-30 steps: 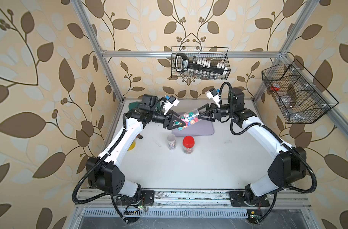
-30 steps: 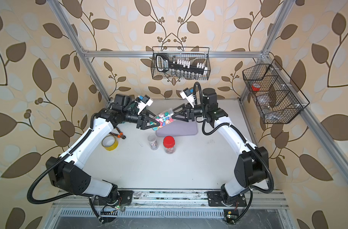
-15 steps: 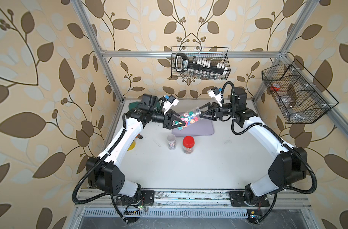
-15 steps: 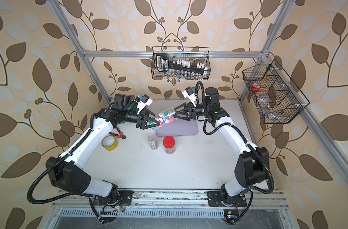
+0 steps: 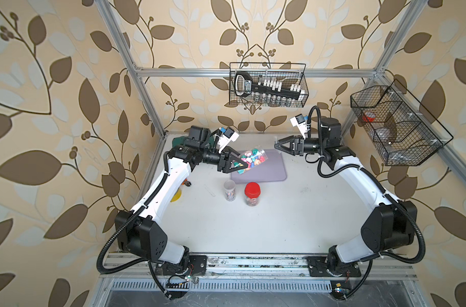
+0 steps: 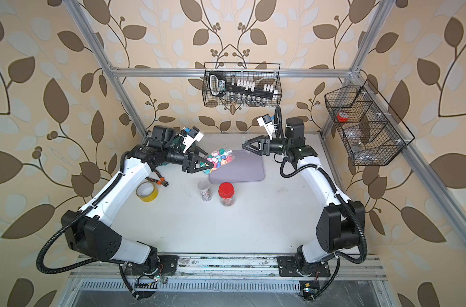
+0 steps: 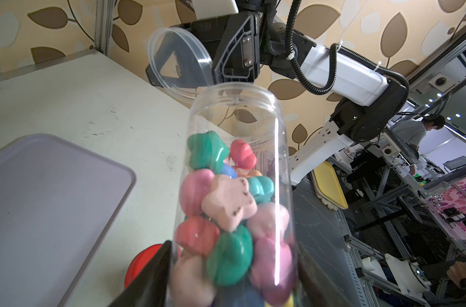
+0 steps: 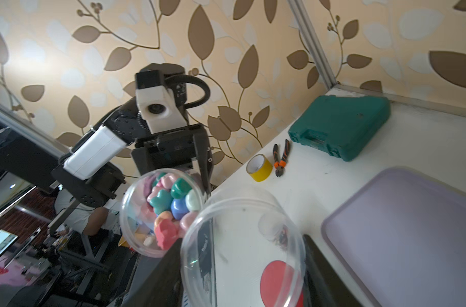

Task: Pour the candies out of the jar
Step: Unscrew the lid from the jar, then place the lid at the center of the board.

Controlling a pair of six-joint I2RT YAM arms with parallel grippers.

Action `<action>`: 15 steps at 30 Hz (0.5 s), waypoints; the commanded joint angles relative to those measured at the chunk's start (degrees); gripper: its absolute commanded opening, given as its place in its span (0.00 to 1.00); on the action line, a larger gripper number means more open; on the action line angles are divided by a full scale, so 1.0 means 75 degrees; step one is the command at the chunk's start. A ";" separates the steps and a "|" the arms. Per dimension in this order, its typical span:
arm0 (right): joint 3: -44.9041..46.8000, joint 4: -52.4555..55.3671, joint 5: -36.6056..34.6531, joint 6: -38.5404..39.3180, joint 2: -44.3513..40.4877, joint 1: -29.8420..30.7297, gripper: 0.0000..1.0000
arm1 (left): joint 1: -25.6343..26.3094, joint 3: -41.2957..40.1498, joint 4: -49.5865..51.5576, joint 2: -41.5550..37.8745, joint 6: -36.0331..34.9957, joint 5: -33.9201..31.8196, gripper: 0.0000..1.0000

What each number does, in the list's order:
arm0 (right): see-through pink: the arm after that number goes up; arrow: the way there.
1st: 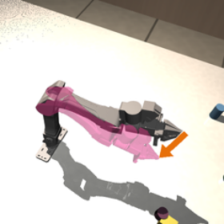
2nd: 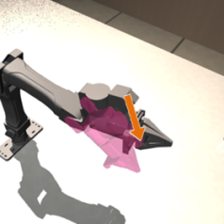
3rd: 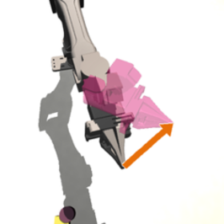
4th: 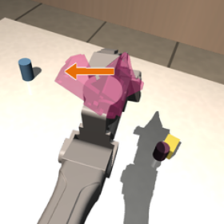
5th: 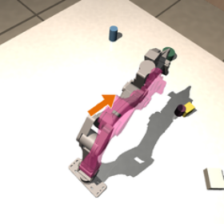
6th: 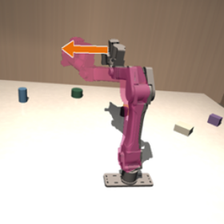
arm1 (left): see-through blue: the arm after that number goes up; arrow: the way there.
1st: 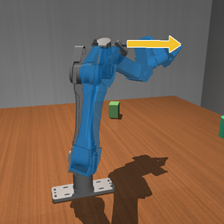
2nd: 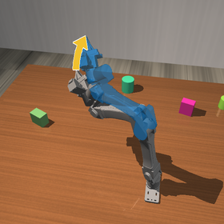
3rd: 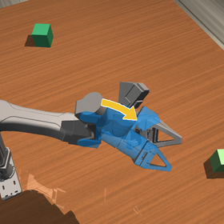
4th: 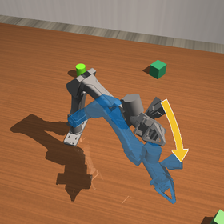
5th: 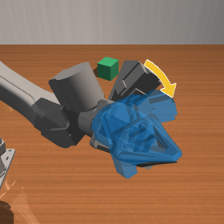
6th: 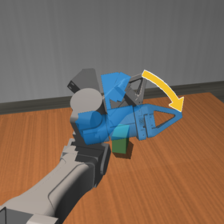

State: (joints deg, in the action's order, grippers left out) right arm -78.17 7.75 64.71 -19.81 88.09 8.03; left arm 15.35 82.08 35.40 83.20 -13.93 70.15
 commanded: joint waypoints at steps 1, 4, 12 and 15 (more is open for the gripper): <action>0.0035 0.1404 -0.1810 0.0264 -0.0283 -0.0121 0.50 | -0.0007 0.0048 -0.0230 -0.0136 -0.0257 0.0444 0.59; 0.0119 0.2181 -0.3573 0.0443 -0.0400 -0.0121 0.51 | -0.0008 0.0036 -0.0243 -0.0136 -0.0252 0.0466 0.59; 0.0324 0.3397 -0.6666 0.0494 0.0013 -0.0117 0.53 | -0.0008 0.0014 -0.0243 -0.0136 -0.0246 0.0467 0.59; 0.0438 0.3352 -0.7224 0.0441 0.0138 -0.0122 0.54 | -0.0007 -0.0020 -0.0230 -0.0136 -0.0245 0.0444 0.59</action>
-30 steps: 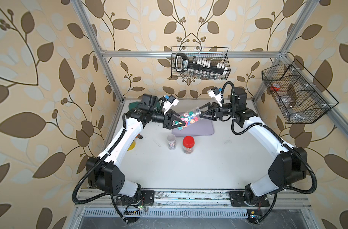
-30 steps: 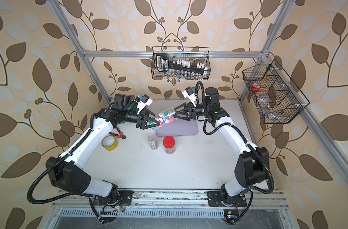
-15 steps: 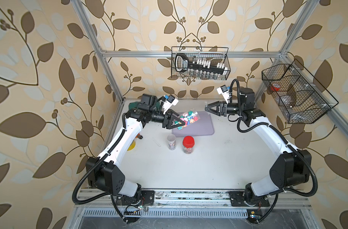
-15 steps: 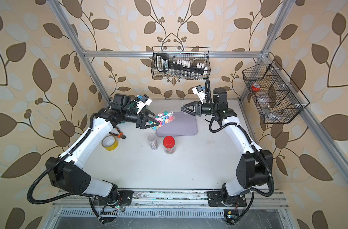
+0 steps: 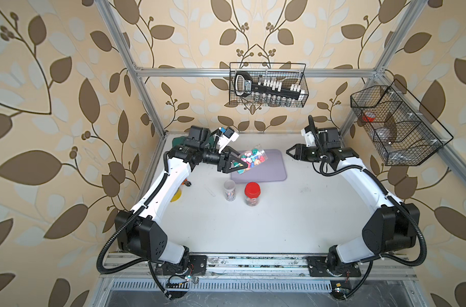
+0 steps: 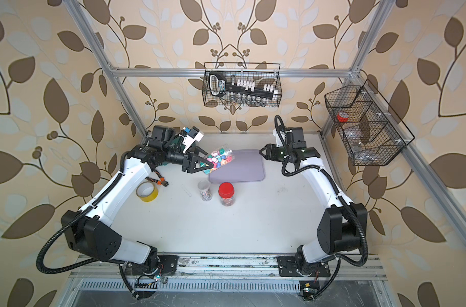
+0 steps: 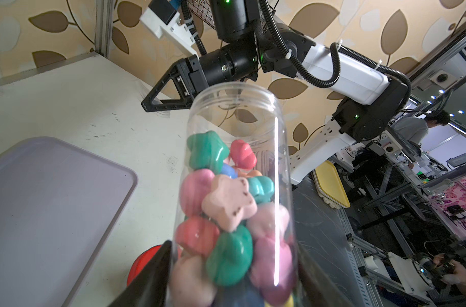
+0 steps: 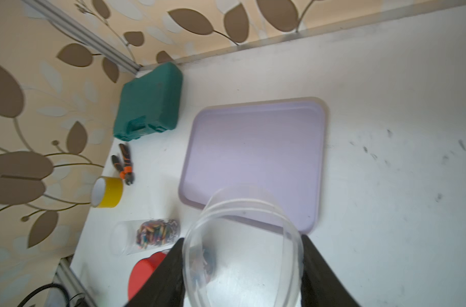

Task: Pour the candies out of the jar
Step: Place the lid at the center of the board.

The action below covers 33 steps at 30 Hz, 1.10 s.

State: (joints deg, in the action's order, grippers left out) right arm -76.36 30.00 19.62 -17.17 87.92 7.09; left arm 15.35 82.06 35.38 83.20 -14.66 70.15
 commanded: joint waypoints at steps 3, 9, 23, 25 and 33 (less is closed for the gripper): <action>0.0242 0.0368 -0.1498 0.0081 0.0444 0.0010 0.55 | -0.0007 -0.0086 -0.0250 -0.0187 -0.0133 0.0423 0.59; 0.0461 0.0150 -0.1829 0.0043 0.1036 0.0005 0.55 | -0.0008 -0.0191 -0.0223 -0.0285 -0.0120 0.0326 0.59; 0.0700 -0.0378 -0.2409 0.0086 0.2096 0.0005 0.58 | -0.0008 -0.0196 -0.0100 -0.0312 -0.0175 0.0212 0.59; 0.0688 -0.0418 -0.2451 0.0109 0.2273 0.0004 0.58 | -0.0008 -0.0212 -0.0073 -0.0312 -0.0180 0.0208 0.59; 0.0783 -0.0704 -0.2649 0.0109 0.2689 -0.0008 0.59 | -0.0008 -0.0220 -0.0028 -0.0312 -0.0210 0.0151 0.59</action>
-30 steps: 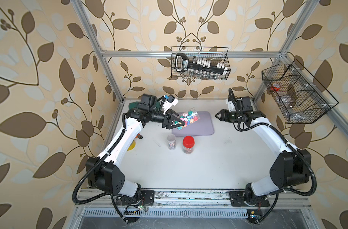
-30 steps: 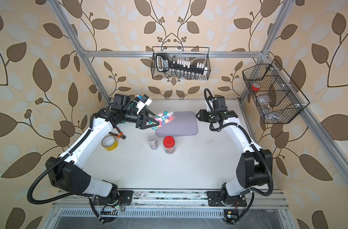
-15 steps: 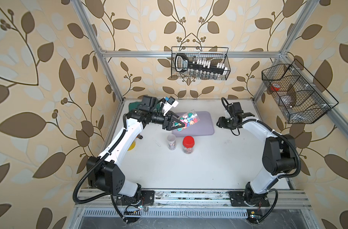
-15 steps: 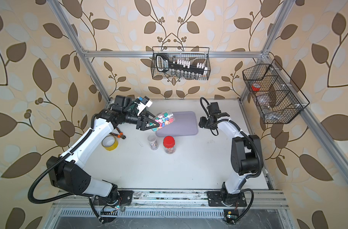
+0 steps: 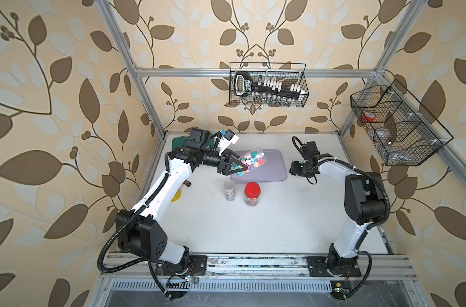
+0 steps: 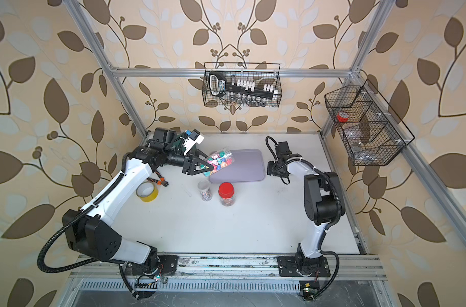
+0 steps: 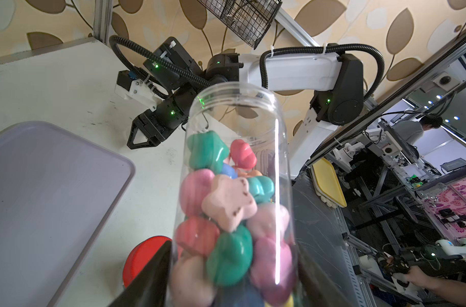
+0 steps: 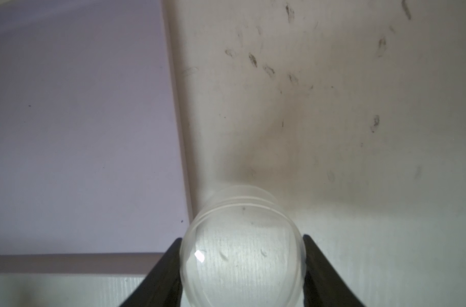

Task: Pour the candies out of the jar
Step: Place the lid at the center of the board.

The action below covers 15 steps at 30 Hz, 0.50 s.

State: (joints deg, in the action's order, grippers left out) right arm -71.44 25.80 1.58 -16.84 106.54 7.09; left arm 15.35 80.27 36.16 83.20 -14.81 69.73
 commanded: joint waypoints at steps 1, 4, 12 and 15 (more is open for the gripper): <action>0.0117 -0.0169 -0.0270 0.0083 0.0259 -0.0008 0.59 | -0.0008 0.0020 -0.0133 -0.0312 -0.0177 0.0195 0.59; 0.0126 -0.0301 -0.0414 0.0078 0.0348 -0.0018 0.59 | -0.0008 0.0000 -0.0122 -0.0289 -0.0183 0.0169 0.59; -0.0125 -0.0335 -0.0648 0.0079 0.0570 -0.0032 0.64 | -0.0008 0.0001 -0.0116 -0.0223 -0.0185 0.0102 0.59; -0.0154 -0.0340 -0.0744 0.0068 0.0560 -0.0031 0.68 | -0.0008 -0.0018 -0.0111 -0.0157 -0.0204 0.0029 0.59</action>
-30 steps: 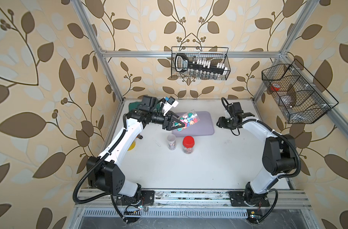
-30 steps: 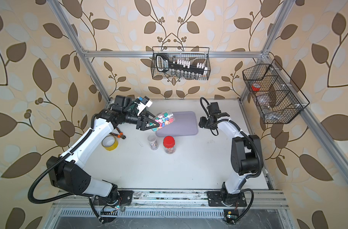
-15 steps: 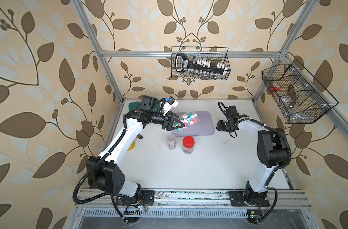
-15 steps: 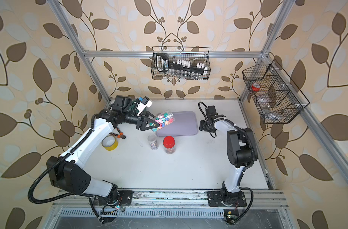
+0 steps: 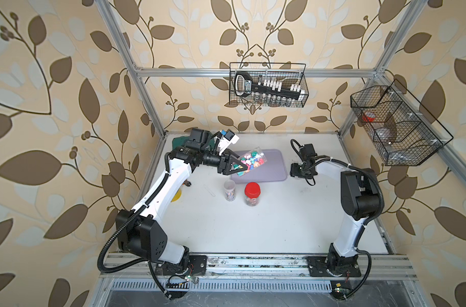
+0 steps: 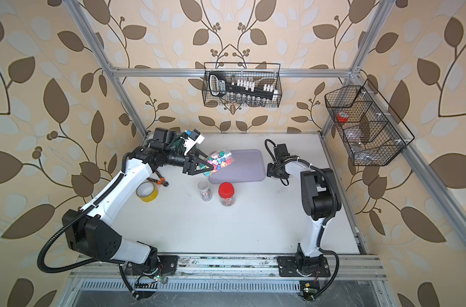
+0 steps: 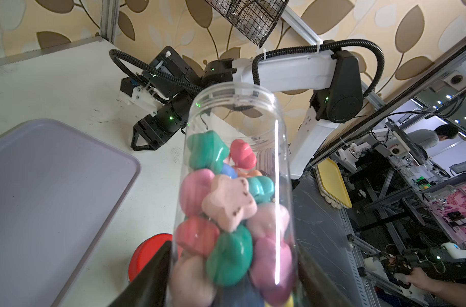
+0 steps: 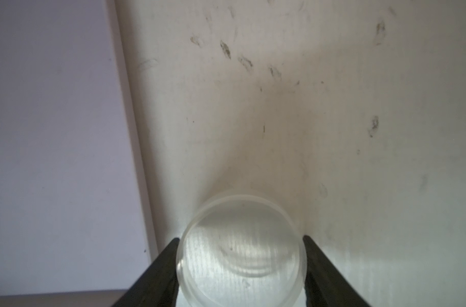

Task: Pour the candies out of the jar
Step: Place the lid at the center of the board.

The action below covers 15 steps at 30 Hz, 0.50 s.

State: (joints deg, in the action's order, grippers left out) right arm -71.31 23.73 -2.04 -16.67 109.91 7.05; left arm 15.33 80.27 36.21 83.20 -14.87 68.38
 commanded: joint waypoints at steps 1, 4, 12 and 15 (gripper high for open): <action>-0.0172 -0.0061 -0.0278 0.0036 0.0069 -0.0025 0.69 | -0.0005 -0.0013 -0.0096 -0.0136 -0.0220 0.0199 0.59; -0.0172 -0.0047 -0.0302 0.0015 -0.0100 -0.0024 0.77 | -0.0005 0.0020 -0.0068 -0.0019 -0.0243 0.0175 0.59; -0.0187 0.0094 -0.0052 -0.0090 -0.0784 -0.0013 0.81 | -0.0005 0.0042 -0.0169 0.0250 -0.0205 -0.0173 0.59; -0.0043 0.0073 0.0211 -0.0154 -0.1101 -0.0002 0.82 | -0.0005 0.0020 -0.0175 0.0322 -0.0272 -0.0448 0.59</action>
State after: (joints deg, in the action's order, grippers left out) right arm -71.33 23.81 -2.42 -16.88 104.95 7.05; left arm 15.33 80.27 36.25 86.02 -15.09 64.79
